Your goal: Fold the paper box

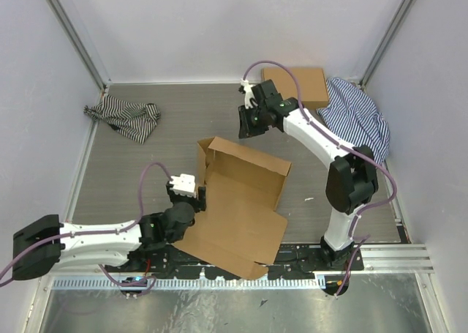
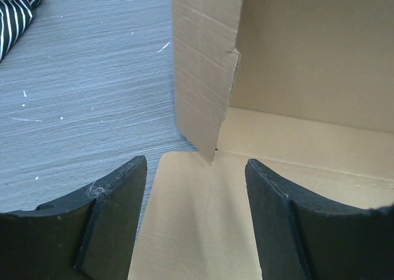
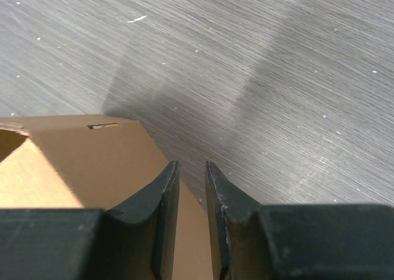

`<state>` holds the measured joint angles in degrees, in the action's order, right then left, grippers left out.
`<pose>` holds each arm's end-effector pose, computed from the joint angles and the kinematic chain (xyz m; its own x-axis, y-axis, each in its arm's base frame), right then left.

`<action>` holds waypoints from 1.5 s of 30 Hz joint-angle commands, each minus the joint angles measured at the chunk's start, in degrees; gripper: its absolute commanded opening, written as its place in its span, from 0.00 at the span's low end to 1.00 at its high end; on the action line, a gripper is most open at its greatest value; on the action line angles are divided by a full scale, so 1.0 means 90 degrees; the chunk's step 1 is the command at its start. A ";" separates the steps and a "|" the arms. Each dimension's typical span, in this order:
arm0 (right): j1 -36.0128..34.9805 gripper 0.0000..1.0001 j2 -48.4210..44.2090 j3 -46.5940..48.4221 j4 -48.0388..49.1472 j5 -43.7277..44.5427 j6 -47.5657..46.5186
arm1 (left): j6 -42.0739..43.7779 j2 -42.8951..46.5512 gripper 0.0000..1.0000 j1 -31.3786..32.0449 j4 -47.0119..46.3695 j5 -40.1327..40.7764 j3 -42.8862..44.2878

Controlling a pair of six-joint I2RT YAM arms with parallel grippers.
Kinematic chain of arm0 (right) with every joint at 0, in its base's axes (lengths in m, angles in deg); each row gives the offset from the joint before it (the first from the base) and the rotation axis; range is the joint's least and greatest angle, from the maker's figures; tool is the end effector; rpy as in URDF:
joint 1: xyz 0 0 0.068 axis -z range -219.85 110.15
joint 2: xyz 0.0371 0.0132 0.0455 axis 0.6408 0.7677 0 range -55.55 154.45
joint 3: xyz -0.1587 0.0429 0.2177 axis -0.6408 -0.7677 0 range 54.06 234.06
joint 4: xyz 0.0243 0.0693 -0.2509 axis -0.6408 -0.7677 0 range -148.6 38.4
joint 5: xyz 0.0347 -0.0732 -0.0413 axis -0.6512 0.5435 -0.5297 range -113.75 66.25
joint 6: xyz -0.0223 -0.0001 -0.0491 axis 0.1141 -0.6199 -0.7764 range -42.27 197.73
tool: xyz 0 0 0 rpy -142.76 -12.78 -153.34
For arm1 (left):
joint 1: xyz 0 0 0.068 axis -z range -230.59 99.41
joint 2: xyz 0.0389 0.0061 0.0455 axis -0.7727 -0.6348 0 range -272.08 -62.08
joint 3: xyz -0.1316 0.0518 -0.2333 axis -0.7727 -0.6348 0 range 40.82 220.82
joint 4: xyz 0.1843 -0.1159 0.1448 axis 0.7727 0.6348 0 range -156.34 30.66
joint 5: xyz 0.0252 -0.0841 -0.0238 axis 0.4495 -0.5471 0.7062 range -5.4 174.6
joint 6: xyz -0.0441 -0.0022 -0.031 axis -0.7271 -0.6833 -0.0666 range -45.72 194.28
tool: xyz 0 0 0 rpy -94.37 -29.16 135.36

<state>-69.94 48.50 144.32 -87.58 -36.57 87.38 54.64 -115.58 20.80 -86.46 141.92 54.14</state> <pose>0.3479 0.2106 0.2864 -0.7540 -0.2480 -0.6083 -0.4934 0.8251 0.2752 0.0848 -0.1576 0.1815 -0.1903 -0.0037 -0.9817 0.2077 0.9772 -0.0440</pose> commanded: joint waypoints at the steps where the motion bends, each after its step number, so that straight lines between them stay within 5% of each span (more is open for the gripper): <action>1: -0.0182 0.29 0.0114 0.0371 -0.0327 -0.0670 -0.0254 | 0.0231 -0.0355 0.72 -0.0020 -0.0300 0.0018 0.0389; 8: -0.0180 0.29 0.0156 -0.0015 -0.0011 -0.0479 -0.0181 | 0.0539 0.0729 0.71 -0.0123 0.0323 0.0444 0.0068; 17: -0.0100 0.28 0.0302 0.0075 -0.0015 -0.0618 -0.0280 | -0.0209 0.4821 0.75 -0.2544 0.1789 -0.2232 -0.0957; 22: -0.0017 0.28 0.0434 0.0157 -0.0053 -0.0757 -0.0326 | -0.0171 0.2620 0.73 -0.3749 0.1923 -0.4425 0.0457; 30: 0.0075 0.28 0.0598 0.0110 -0.0053 -0.1292 -0.0430 | 0.0182 0.0218 0.75 -0.4218 0.2099 -0.4309 0.2373; 39: 0.0169 0.28 0.0597 0.0046 -0.0152 -0.1969 -0.0562 | 0.0171 0.1239 0.77 -0.4427 -0.0049 -0.4662 -0.0090; 45: 0.0244 0.28 0.0616 -0.0108 -0.0329 -0.2333 -0.0853 | 0.0457 0.0836 0.77 -0.4575 -0.0670 -0.5446 -0.0298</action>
<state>-68.26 54.99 143.73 -89.88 -53.16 82.35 56.78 -106.68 -19.54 -82.46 98.21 51.43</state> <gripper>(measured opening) 0.280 0.768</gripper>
